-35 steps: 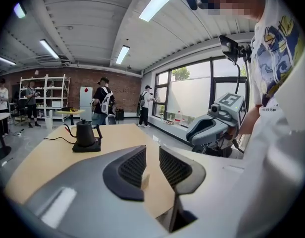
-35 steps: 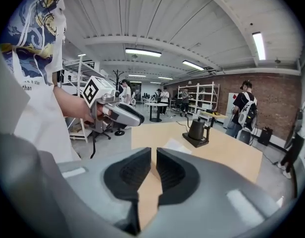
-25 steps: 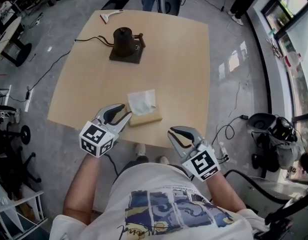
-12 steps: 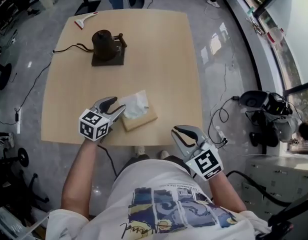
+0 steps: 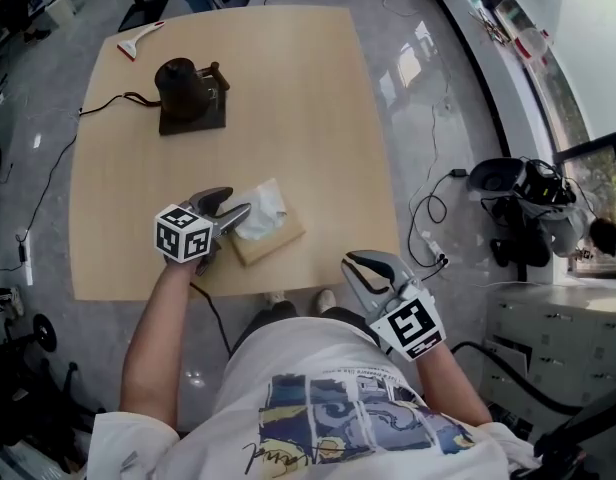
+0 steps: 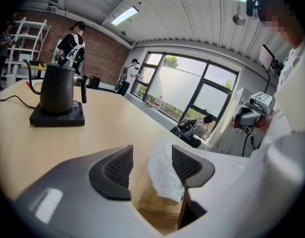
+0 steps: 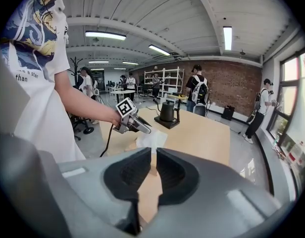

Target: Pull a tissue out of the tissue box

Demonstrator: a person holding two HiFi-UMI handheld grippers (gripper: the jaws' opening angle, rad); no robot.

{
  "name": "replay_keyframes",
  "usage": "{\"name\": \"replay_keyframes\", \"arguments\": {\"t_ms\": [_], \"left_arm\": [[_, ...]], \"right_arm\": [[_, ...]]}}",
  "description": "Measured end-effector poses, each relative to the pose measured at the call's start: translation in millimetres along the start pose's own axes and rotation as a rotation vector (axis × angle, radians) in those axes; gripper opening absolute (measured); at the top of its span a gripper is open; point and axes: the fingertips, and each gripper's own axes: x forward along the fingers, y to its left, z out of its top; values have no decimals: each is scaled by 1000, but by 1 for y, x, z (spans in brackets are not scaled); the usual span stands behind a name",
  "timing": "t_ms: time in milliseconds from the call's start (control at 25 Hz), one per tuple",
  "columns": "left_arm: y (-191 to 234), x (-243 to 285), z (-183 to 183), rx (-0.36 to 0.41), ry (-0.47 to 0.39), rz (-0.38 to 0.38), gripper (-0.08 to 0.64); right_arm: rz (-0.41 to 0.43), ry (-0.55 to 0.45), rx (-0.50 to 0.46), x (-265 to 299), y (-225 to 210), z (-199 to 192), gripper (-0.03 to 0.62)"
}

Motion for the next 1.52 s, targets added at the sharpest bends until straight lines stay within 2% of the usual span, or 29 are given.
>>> {"name": "replay_keyframes", "arguments": {"t_ms": [320, 520, 640, 960, 1120, 1520], "left_arm": [[-11, 21, -8, 5, 59, -100, 187], [-18, 22, -3, 47, 49, -79, 55], [-18, 20, 0, 67, 43, -67, 15], [-33, 13, 8, 116, 14, -18, 6], [-48, 9, 18, 173, 3, 14, 6], [-85, -10, 43, 267, -49, 139, 6]], "right_arm": [[-10, 10, 17, 3, -6, -6, 23], [-5, 13, 24, 0, -6, -10, 23], [2, 9, 23, 3, -6, -10, 23], [21, -12, 9, -7, -6, -14, 23], [35, -23, -4, -15, -9, -18, 23], [113, -52, -56, -39, -17, -22, 23]]}}
